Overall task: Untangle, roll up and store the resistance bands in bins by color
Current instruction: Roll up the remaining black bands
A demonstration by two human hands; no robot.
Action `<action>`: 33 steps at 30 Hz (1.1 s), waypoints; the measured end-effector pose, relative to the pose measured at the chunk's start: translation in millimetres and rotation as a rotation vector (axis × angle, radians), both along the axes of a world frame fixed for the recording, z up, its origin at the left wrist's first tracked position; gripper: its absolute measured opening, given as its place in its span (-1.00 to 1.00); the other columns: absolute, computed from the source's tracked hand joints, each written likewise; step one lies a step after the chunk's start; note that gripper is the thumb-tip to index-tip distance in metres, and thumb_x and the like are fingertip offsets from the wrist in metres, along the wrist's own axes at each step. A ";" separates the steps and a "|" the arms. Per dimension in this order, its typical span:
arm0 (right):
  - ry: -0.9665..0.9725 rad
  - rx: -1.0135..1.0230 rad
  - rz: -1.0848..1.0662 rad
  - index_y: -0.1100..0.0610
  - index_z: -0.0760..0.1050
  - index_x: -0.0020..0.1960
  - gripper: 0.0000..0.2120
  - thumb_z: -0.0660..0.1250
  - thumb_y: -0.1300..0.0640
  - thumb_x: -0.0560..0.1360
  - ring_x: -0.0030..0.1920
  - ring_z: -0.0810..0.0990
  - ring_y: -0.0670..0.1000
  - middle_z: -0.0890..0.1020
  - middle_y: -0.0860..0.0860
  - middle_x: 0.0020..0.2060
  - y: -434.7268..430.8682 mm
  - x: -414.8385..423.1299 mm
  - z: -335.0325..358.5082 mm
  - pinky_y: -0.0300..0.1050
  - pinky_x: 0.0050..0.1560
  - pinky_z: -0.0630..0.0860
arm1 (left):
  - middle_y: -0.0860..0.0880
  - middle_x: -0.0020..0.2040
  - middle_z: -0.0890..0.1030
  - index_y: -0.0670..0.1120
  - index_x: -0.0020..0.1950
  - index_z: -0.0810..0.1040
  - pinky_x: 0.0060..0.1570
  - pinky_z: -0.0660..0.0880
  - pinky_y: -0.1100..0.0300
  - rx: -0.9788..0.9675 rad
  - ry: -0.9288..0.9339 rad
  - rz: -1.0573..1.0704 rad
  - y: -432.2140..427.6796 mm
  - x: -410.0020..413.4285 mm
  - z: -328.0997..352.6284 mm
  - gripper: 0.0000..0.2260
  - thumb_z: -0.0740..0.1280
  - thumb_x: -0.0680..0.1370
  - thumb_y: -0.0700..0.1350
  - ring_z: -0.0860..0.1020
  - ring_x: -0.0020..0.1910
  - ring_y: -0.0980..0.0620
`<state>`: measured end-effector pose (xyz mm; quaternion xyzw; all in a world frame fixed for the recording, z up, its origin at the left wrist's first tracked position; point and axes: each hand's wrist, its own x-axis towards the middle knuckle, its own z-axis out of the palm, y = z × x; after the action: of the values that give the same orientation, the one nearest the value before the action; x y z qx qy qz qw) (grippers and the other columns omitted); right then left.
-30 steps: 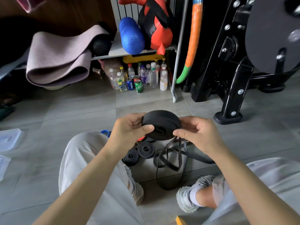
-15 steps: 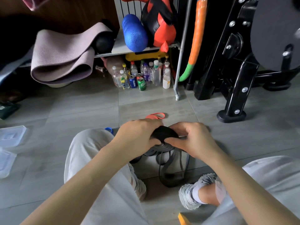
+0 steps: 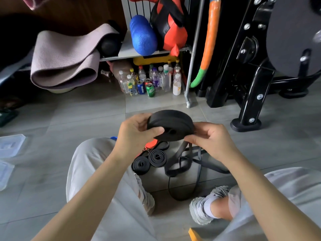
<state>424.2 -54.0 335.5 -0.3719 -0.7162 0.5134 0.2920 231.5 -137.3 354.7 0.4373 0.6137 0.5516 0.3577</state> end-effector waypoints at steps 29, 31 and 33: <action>-0.005 -0.088 -0.034 -0.01 0.59 0.06 -0.62 0.48 0.33 0.33 -0.11 0.63 -0.29 0.66 -0.28 -0.23 3.2 3.9 -3.5 -0.40 0.00 0.52 | 0.19 -0.15 0.65 0.15 -0.09 0.56 0.03 0.51 0.24 -0.042 0.265 -0.075 12.2 -12.4 3.0 -0.65 0.48 0.36 -0.30 0.62 -0.06 0.17; 0.054 -0.088 -0.071 -0.08 0.59 -0.07 -0.66 0.47 0.34 0.34 -0.16 0.64 -0.29 0.66 -0.30 -0.28 4.8 4.4 -3.3 -0.44 -0.10 0.50 | 0.11 -0.15 0.68 0.05 -0.03 0.58 -0.09 0.53 0.25 -0.006 0.100 -0.062 8.7 -8.6 1.4 -0.67 0.46 0.37 -0.34 0.63 -0.12 0.15; 0.093 -0.077 -0.085 -0.10 0.59 -0.12 -0.67 0.47 0.33 0.35 -0.17 0.64 -0.27 0.67 -0.28 -0.27 5.3 3.8 -0.9 -0.43 -0.12 0.50 | 0.09 -0.19 0.68 -0.02 -0.01 0.58 -0.21 0.55 0.27 0.021 -0.059 -0.028 6.5 -2.5 -0.2 -0.71 0.45 0.36 -0.32 0.62 -0.18 0.14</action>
<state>428.0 -48.7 334.6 -0.3884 -0.6652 0.5444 0.3321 229.0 -130.8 354.5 0.4329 0.5908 0.5657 0.3787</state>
